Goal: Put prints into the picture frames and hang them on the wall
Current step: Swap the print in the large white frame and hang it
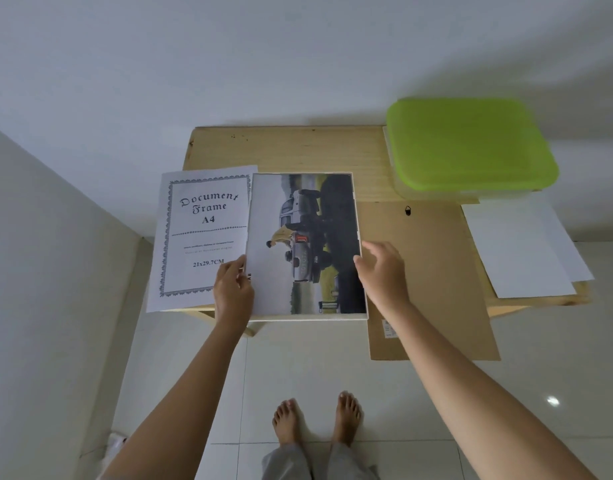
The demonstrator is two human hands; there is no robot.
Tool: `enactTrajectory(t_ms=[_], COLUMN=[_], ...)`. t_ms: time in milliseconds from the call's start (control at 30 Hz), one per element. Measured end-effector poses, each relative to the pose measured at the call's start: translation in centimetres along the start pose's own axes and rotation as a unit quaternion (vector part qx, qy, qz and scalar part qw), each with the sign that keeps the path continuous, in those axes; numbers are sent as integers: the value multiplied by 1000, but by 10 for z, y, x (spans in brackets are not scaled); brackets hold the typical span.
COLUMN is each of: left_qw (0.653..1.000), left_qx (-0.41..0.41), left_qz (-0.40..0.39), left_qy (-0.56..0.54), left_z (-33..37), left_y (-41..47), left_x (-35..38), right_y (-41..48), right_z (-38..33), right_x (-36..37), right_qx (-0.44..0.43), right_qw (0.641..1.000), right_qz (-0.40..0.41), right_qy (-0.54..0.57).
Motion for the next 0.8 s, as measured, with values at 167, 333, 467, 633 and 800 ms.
enactTrajectory(t_ms=[167, 333, 467, 633, 800], left_qw=[1000, 1000, 999, 999, 999], left_qx=[10, 16, 25, 41, 37], left_qz=[-10, -13, -17, -13, -18], left_qy=[-11, -15, -18, -22, -28], left_z=[-3, -5, -6, -6, -8], left_y=[0, 0, -1, -2, -3], left_x=[1, 2, 2, 2, 4], right_y=[-13, -26, -34, -35, -35], right_z=[-2, -4, -8, -13, -15], right_x=[21, 29, 36, 40, 41], right_qx=[-1, -6, 2, 32, 64], right_qw=[993, 979, 974, 977, 977], right_qz=[24, 44, 47, 56, 60], right_qy=[-114, -201, -221, -202, -194])
Point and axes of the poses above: each hand's wrist, its own y-axis towards the middle knuckle, its own x-axis out of the palm, z = x × y, the point moved 6 cm from there along y, towards the middle knuckle, and after that the axes turned 1 degree about x, right-handed, at the moved point
